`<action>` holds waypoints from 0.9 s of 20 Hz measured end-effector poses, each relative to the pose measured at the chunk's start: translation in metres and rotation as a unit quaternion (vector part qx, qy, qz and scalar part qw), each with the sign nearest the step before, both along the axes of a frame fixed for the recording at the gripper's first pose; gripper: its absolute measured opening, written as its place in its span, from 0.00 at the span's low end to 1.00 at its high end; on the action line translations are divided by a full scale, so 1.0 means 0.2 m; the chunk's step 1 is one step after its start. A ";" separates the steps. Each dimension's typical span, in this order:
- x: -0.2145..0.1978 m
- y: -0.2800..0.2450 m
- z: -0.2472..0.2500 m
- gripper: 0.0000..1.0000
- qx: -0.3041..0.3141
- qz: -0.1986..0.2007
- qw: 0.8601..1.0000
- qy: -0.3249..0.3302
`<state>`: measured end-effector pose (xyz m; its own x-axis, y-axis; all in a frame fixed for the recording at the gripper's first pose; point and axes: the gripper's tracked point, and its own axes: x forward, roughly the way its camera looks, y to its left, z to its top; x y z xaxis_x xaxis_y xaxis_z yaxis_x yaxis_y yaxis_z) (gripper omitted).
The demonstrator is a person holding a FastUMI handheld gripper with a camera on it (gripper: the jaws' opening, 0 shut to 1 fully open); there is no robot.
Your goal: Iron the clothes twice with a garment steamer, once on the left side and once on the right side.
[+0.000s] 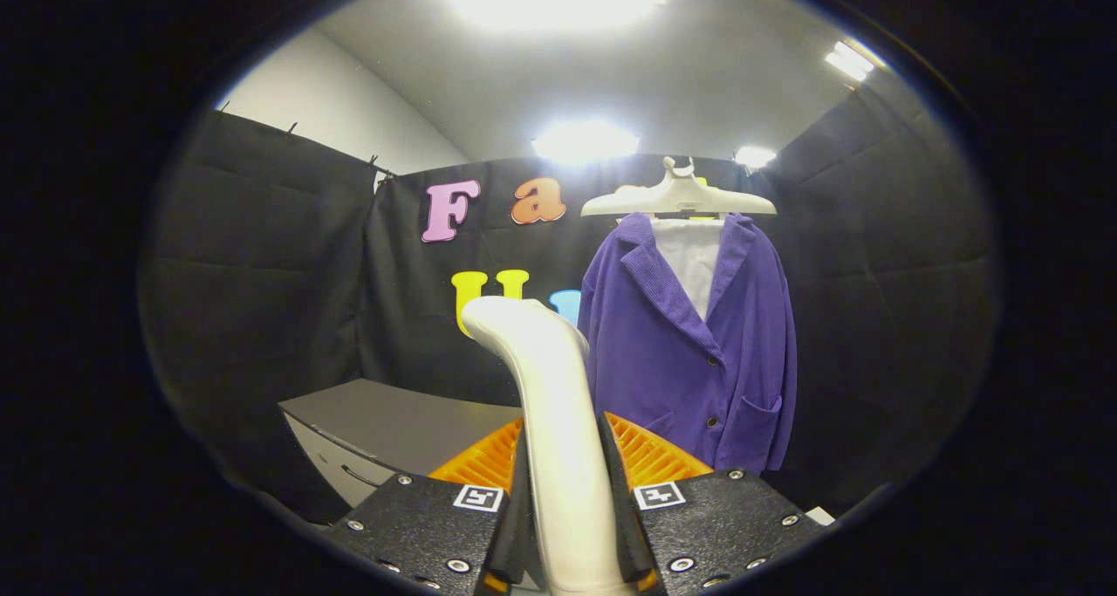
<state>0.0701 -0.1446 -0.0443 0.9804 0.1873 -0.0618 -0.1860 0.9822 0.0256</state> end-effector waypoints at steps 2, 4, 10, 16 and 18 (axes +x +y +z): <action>0.02 0.05 0.01 0.40 -0.001 -0.005 1.000 -0.001; 0.05 0.12 0.02 0.40 -0.007 -0.012 1.000 -0.002; 0.11 0.36 0.04 0.40 -0.041 -0.027 0.999 0.000; 0.14 0.55 -0.06 0.40 -0.051 -0.061 0.997 0.015; 0.14 0.62 -0.11 0.40 -0.053 -0.068 0.996 0.020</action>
<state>0.0987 -0.0201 -0.0663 0.9925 0.0433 -0.1141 -0.0520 0.9959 -0.0743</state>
